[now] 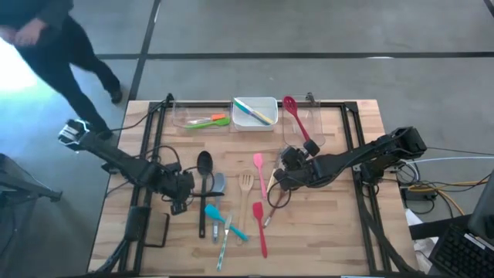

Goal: Pick & Place Kitchen Items
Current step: Put the blue knife into the white bin

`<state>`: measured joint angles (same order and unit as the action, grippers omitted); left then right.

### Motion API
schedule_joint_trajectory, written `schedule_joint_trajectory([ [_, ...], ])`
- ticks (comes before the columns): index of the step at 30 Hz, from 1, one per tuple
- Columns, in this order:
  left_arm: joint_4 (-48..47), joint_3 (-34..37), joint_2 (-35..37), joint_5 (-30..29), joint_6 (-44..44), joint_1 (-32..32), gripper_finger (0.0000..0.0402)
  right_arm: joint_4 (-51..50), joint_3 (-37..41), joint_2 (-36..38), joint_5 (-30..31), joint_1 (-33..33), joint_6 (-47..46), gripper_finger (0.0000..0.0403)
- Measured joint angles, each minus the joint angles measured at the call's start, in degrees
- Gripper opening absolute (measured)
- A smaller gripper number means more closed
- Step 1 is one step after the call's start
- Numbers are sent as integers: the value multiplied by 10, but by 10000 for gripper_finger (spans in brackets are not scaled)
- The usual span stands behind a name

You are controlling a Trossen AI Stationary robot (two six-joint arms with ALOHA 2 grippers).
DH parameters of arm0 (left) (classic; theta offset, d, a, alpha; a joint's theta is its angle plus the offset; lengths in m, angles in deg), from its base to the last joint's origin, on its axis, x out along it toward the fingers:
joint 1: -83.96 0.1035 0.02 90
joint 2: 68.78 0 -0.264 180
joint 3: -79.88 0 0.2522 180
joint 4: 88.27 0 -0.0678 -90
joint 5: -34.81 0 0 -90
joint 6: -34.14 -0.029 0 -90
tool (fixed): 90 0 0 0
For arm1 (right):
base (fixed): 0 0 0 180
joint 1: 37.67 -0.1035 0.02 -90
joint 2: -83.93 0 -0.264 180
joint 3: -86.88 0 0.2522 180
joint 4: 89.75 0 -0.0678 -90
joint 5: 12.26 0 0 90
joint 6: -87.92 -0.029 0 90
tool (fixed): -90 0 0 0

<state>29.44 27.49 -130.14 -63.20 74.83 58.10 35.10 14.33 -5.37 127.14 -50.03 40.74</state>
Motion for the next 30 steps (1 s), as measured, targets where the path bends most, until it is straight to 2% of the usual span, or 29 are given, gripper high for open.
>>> schedule_joint_trajectory([
  [9, 17, 14, 0, 2, -1, -2, 145, 1, 0, 0, -5, 0, -7, 52],
  [19, 21, 15, 0, -5, -18, -2, 216, 1, 0, 0, -5, 0, -8, 52],
  [30, 40, 24, -59, 4, -42, -3, 218, 0, 0, 0, -5, 0, -8, 52],
])
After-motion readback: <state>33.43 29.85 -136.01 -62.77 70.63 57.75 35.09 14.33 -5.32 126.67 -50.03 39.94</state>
